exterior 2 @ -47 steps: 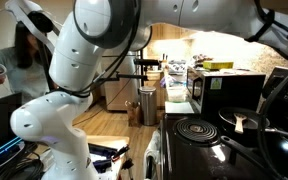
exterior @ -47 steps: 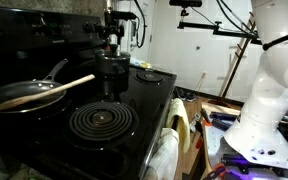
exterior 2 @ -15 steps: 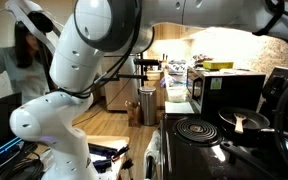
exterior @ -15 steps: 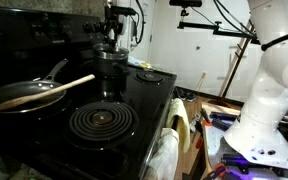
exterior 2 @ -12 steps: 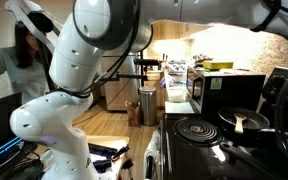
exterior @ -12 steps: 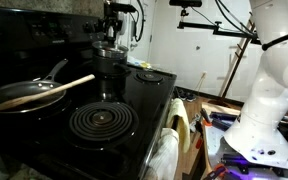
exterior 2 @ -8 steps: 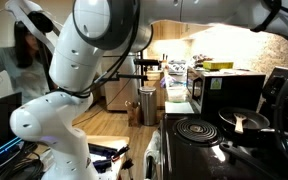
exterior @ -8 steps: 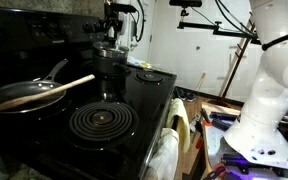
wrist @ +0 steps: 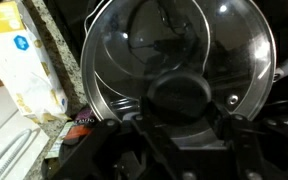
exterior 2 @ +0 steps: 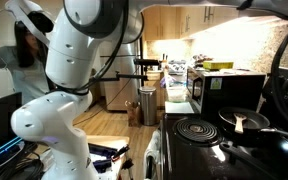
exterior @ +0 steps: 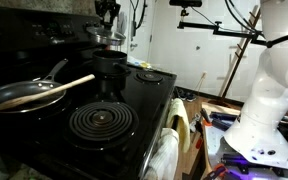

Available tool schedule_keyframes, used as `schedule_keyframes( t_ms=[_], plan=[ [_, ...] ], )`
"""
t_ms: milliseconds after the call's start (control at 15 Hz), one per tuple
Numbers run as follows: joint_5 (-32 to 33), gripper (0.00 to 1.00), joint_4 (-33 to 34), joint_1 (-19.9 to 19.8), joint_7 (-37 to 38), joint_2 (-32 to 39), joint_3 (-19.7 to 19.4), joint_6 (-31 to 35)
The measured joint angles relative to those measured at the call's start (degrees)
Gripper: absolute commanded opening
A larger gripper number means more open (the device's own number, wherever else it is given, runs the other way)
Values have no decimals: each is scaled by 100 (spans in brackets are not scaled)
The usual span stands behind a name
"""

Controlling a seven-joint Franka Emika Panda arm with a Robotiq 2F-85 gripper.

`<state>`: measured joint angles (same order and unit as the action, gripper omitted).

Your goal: Take the lid off the black pot and place it on the back left plate of the stove

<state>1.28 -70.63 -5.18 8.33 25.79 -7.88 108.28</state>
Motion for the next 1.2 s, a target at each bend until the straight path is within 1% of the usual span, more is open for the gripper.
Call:
schedule_keyframes(
  t_ms=[133,267,467,667,733,800,933,1000,1200],
  plan=[
    [1,34,-210,150,-38,-314,43,-2],
    [1,34,-594,299,-38,-658,98,-1],
    [6,34,-1397,543,-38,-1260,192,12],
    [77,34,-2308,652,-101,-1937,425,28],
    [79,59,-2623,664,-124,-2171,477,45],
    [79,59,-2797,664,-123,-2301,500,42],
    [79,59,-2787,659,-122,-2276,503,37],
    [79,34,-2765,652,-122,-2221,503,44],
    [106,34,-2778,624,-90,-2149,499,42]
  ],
)
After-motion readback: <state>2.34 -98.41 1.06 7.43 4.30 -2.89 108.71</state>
